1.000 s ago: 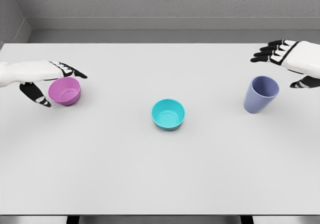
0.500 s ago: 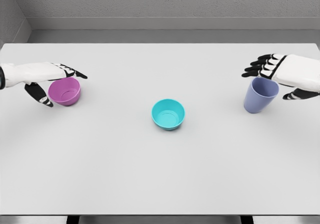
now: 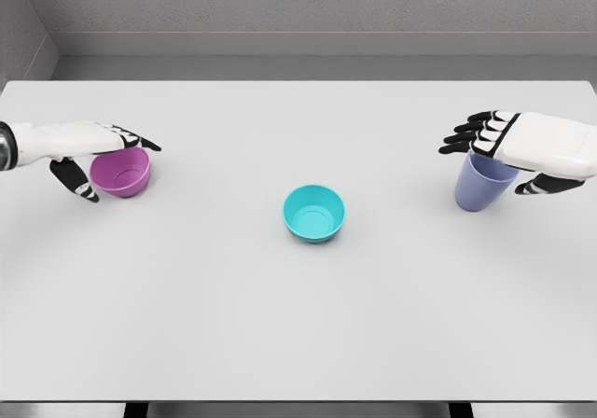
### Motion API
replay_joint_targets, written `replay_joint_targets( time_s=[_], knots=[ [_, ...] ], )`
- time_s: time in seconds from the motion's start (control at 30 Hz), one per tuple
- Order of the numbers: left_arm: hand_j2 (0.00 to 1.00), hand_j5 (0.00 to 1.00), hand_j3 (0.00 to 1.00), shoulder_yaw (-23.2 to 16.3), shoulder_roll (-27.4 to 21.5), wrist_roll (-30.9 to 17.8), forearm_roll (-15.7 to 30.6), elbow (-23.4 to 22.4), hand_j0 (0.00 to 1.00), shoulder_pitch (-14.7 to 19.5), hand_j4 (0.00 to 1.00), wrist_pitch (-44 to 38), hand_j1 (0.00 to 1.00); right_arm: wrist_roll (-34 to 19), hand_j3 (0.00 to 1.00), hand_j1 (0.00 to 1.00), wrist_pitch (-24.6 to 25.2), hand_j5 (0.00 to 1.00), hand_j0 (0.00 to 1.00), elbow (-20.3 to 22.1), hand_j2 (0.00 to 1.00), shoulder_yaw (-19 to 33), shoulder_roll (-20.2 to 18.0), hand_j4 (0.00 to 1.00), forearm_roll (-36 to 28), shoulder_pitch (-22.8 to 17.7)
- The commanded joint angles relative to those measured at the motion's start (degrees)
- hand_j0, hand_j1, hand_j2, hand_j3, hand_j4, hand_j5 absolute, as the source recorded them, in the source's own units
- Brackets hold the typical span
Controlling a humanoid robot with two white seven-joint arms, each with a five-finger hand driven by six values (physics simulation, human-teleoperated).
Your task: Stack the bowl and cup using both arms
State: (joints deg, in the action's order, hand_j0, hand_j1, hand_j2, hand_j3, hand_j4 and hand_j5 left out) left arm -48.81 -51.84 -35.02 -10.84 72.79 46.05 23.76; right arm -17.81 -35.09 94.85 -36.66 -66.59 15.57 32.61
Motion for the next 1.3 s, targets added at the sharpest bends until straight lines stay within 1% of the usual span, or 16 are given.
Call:
replay_joint_targets(
  time_s=[0.0,0.2,0.33,0.53,0.8,0.9,1.07,1.27],
  knots=[
    [1.00,1.00,1.00,0.03,0.33,0.02,-0.59,-0.45,1.00,0.00,1.00,-0.11,1.00,-0.03,1.00,1.00,0.09,1.00,1.00,-0.19,1.00,-0.08,0.15,1.00,-0.27,0.00],
    [1.00,1.00,1.00,0.03,1.57,0.02,-0.59,-1.77,1.00,0.09,1.00,-0.11,1.00,-0.03,1.00,1.00,0.09,1.00,1.00,-0.46,1.00,-0.43,0.15,1.00,-0.36,0.00],
    [1.00,1.00,1.00,0.12,1.57,0.02,-1.47,-1.86,1.00,0.26,1.00,-0.11,1.00,-0.12,1.00,1.00,0.09,1.00,1.00,-2.39,1.00,-0.52,0.94,1.00,-0.36,0.00],
    [1.00,1.00,1.00,0.12,2.18,0.02,-1.47,-2.21,1.00,0.44,1.00,-0.11,1.00,-0.21,1.00,1.00,0.09,1.00,1.00,-4.24,1.00,-1.22,1.12,1.00,-0.36,0.00],
    [1.00,1.00,1.00,0.12,2.97,0.02,-2.00,-3.97,1.00,0.53,1.00,-0.11,1.00,-0.21,1.00,1.00,0.09,1.00,1.00,-5.99,1.00,-1.75,1.99,1.00,-0.27,0.00],
    [1.00,1.00,1.00,0.12,2.97,0.02,-2.00,-3.97,1.00,0.44,1.00,-0.03,1.00,-0.21,1.00,1.00,0.09,1.00,1.00,-6.70,1.00,-2.01,2.26,1.00,-0.27,0.09],
    [1.00,1.00,1.00,0.12,3.06,0.02,-2.26,-4.94,1.00,0.53,1.00,-0.03,1.00,-0.29,1.00,1.00,0.09,1.00,1.00,-6.96,1.00,-2.10,2.78,1.00,-0.36,0.35],
    [1.00,1.00,1.00,0.12,4.38,0.02,-2.88,-6.52,1.00,0.62,1.00,-0.03,1.00,-0.29,1.00,1.00,0.09,1.00,1.00,-8.10,1.00,-2.10,3.23,1.00,-0.27,0.79]
  ],
)
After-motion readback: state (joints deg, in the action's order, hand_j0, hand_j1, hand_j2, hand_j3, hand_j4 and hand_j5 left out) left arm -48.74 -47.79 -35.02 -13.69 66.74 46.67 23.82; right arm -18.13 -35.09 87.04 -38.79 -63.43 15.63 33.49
